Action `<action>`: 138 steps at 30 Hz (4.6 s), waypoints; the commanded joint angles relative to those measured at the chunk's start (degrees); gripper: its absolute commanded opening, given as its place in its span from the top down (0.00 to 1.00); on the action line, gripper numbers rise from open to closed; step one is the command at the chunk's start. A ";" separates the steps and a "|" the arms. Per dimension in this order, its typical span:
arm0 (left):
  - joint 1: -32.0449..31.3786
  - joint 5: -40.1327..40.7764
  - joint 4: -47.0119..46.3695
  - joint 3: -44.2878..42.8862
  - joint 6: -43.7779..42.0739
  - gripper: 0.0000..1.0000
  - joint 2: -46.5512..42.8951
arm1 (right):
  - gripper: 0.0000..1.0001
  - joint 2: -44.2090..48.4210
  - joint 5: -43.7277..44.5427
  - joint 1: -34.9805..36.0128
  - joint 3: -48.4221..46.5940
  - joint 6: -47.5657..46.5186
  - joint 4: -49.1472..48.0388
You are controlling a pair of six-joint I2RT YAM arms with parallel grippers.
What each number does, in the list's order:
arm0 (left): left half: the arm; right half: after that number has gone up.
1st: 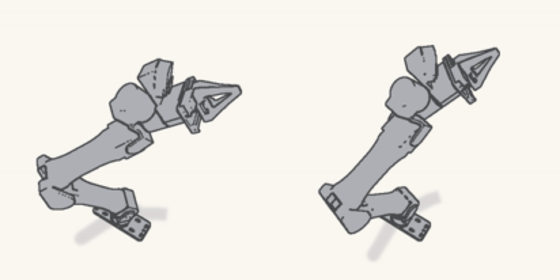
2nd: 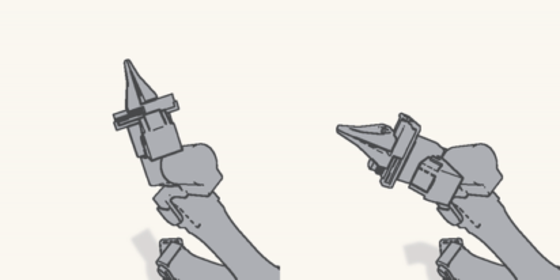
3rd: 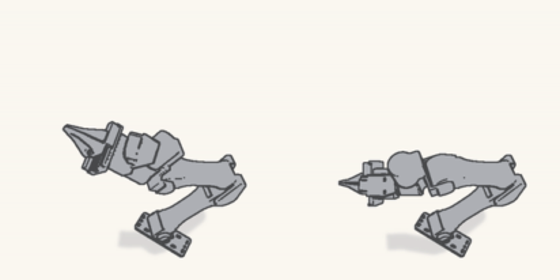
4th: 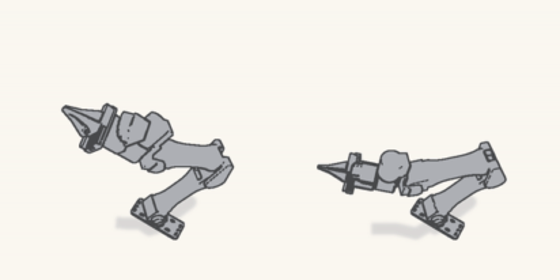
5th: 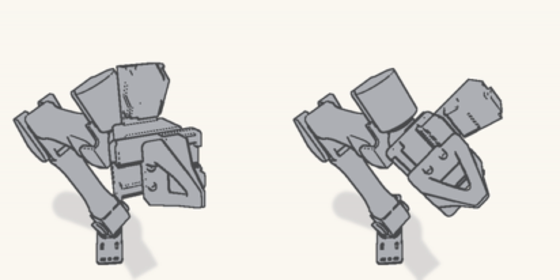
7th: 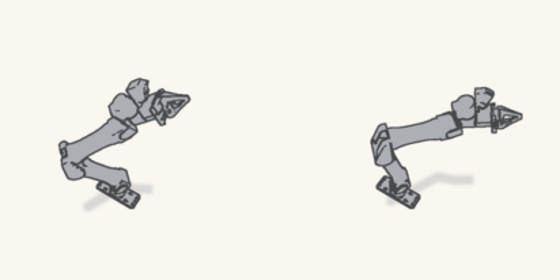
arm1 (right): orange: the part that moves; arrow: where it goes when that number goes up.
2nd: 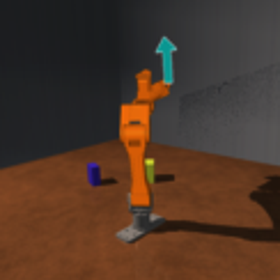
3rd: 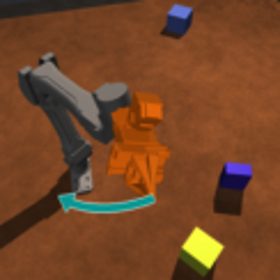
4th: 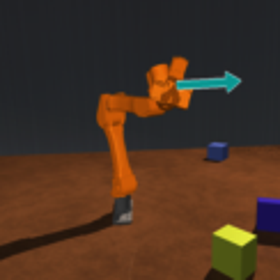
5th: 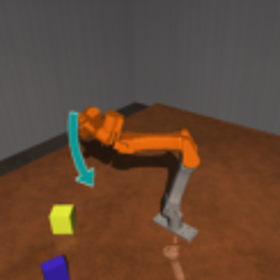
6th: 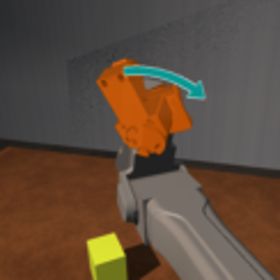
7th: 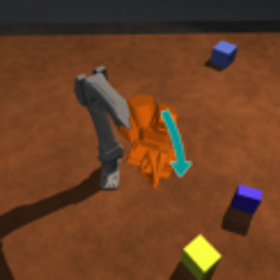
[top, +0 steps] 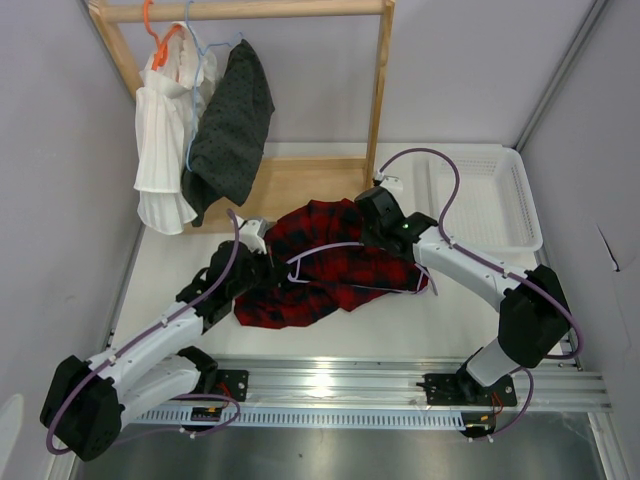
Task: Place the skirt on the hanger
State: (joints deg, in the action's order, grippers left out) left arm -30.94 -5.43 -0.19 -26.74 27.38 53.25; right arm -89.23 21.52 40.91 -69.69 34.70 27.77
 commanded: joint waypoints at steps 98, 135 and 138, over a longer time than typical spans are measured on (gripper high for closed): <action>4.40 3.32 0.62 1.61 3.92 1.00 -5.44 | 1.00 -3.50 4.15 1.19 -8.09 -1.74 2.64; -5.62 5.07 13.69 -9.62 -7.24 0.58 1.66 | 1.00 -2.09 2.39 -0.30 -8.88 -1.39 4.14; -7.12 9.47 18.18 -13.41 -10.22 0.57 4.91 | 1.00 -2.18 2.12 -0.47 -8.80 -1.39 3.96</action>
State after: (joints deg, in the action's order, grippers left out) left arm -36.93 -1.85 12.21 -34.76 21.93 55.90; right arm -93.10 23.83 40.77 -76.75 32.99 32.93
